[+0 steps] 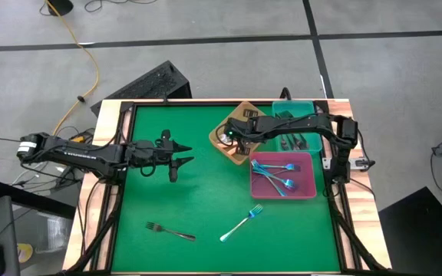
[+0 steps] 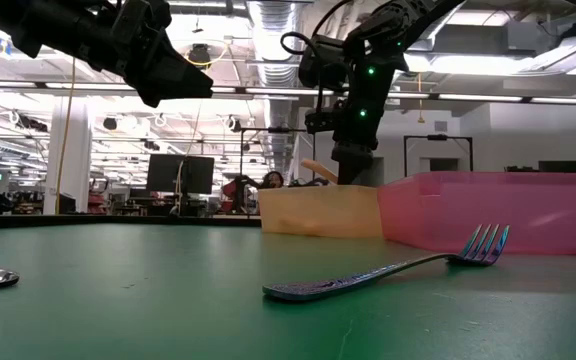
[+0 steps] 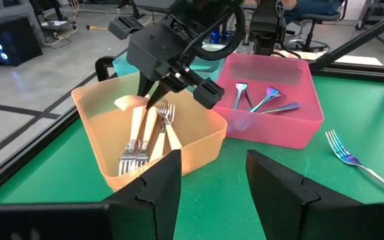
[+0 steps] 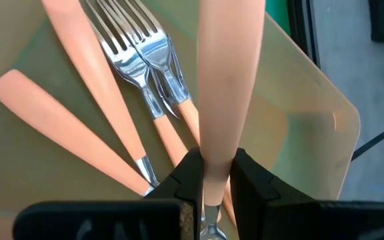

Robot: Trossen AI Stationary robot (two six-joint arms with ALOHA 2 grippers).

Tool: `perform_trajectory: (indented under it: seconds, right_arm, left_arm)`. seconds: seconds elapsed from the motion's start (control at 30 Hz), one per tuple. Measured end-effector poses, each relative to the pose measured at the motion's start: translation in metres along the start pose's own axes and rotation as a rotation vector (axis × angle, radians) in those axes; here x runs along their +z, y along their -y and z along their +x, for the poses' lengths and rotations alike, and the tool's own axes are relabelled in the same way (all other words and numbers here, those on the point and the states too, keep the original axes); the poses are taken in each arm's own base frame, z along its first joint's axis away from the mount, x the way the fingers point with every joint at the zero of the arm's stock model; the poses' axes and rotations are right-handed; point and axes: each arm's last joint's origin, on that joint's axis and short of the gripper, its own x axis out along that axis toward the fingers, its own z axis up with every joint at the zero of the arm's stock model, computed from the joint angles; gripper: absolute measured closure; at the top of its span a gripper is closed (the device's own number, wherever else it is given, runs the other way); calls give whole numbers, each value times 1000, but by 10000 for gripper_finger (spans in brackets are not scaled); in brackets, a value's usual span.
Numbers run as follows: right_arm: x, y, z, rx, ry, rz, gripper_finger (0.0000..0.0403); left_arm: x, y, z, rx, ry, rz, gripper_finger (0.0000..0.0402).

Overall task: Sort silverware by color (type)
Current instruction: Put the orange fork into the orange bin, then put the black fork into the blue bin

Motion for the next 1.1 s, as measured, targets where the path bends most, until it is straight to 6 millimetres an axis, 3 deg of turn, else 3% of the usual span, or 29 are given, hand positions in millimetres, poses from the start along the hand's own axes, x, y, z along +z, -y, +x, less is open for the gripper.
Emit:
perform_trajectory:
  seconds: [0.1,0.37,0.6,0.77,0.93,1.1]
  right_arm:
    - [0,0,0,0,0,14,329]
    - [1,0,0,8,9,42,253]
    - [1,0,1,78,17,62,261]
    - [10,0,1,173,123,102,267]
    - [22,2,-14,181,221,95,267]
    - [30,6,-29,188,210,75,266]
  left_arm:
    - [0,0,0,0,0,0,248]
    - [0,0,0,0,0,-7,248]
    - [0,0,0,0,0,-7,248]
    - [-1,0,0,-7,-11,-5,248]
    - [-3,0,0,-9,-26,-1,248]
    - [-3,0,0,-19,-29,-1,248]
